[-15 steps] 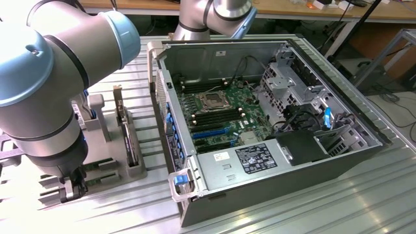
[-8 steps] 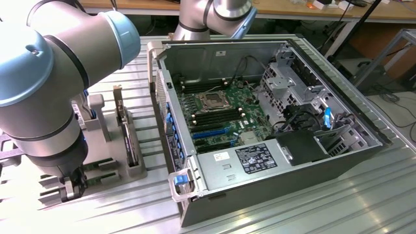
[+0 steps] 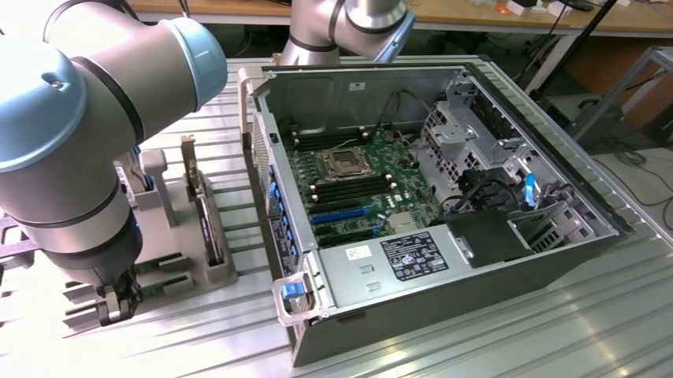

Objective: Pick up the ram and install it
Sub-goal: 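Pick up the ram and move it above insertion slot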

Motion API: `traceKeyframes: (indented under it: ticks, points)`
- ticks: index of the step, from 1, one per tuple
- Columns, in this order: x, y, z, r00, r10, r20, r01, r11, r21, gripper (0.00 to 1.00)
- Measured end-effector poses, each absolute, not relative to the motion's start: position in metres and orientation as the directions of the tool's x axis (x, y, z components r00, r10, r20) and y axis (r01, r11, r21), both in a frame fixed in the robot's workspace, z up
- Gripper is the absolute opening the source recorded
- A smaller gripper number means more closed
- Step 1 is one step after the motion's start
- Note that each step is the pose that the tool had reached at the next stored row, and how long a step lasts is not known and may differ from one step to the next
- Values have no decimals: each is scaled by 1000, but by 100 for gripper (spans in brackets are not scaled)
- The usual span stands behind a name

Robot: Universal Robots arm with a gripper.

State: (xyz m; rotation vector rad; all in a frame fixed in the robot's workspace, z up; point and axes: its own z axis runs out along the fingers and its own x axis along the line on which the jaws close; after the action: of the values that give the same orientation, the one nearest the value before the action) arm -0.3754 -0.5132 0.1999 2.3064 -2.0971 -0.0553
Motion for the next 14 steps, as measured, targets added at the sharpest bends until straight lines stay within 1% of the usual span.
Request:
traceKeyframes:
  ticks: [7, 14]
  points:
    - [-375, -513, 200, 95, -995, -10, -995, -95, 41, 14]
    - [-375, -513, 209, 95, -995, -10, -995, -95, 43, 14]
